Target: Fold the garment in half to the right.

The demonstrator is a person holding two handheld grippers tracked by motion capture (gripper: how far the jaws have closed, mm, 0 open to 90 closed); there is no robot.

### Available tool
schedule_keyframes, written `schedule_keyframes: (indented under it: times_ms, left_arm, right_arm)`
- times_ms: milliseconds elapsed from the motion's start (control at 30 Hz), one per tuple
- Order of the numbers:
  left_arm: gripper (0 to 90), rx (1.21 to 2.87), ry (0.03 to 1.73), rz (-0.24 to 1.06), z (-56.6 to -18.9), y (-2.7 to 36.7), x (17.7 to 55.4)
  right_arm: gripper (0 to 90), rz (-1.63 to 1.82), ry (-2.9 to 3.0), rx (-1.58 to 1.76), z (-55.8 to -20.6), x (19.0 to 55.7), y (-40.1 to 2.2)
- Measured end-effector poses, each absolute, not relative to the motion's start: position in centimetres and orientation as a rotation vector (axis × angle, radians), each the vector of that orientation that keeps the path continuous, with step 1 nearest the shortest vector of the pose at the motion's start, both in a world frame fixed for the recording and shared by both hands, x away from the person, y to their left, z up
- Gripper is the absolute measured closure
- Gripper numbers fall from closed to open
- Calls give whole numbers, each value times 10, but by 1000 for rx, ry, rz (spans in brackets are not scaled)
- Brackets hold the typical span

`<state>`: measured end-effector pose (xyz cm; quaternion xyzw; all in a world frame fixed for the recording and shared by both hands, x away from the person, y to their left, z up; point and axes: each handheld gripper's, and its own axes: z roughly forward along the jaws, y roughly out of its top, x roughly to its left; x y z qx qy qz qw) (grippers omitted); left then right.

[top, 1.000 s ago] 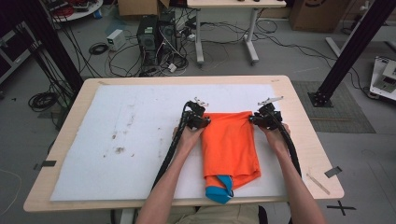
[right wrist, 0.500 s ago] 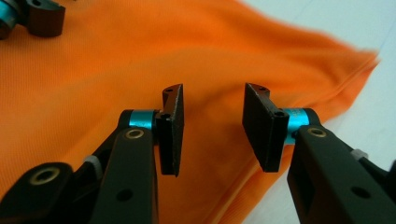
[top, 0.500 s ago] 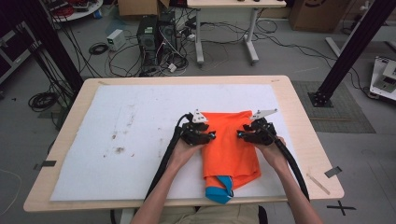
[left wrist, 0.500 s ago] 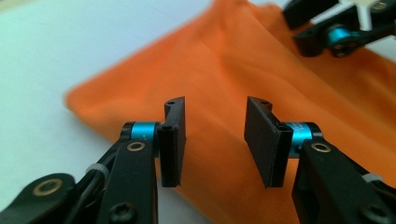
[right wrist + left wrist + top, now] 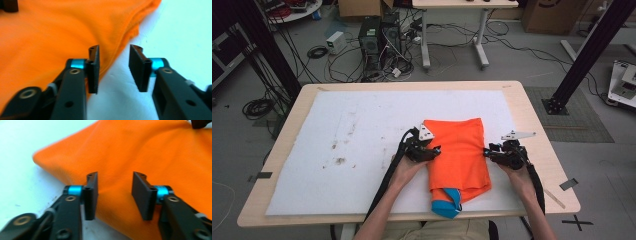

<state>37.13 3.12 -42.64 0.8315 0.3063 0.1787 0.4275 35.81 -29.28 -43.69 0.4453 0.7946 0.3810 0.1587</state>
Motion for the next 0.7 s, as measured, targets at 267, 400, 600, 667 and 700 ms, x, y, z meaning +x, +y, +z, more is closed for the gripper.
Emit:
schedule_keyframes:
  times_ms: [267, 400, 600, 667, 700]
  left_arm:
    - [543, 2045, 590, 267, -417, 36, 326]
    - [529, 2064, 570, 243, -428, 38, 312]
    - [533, 2064, 583, 234, -441, 48, 306]
    - [542, 2058, 583, 248, -443, 49, 303]
    - [542, 2064, 577, 264, -444, 49, 301]
  right_arm:
    - [589, 1220, 2388, 1068, -423, 307, -264]
    - [642, 1101, 2450, 1018, -434, 295, -254]
    - [737, 1104, 2420, 1079, -443, 285, -278]
    - [739, 1116, 2410, 1096, -444, 279, -284]
    - [740, 1122, 2399, 1099, -445, 276, -286]
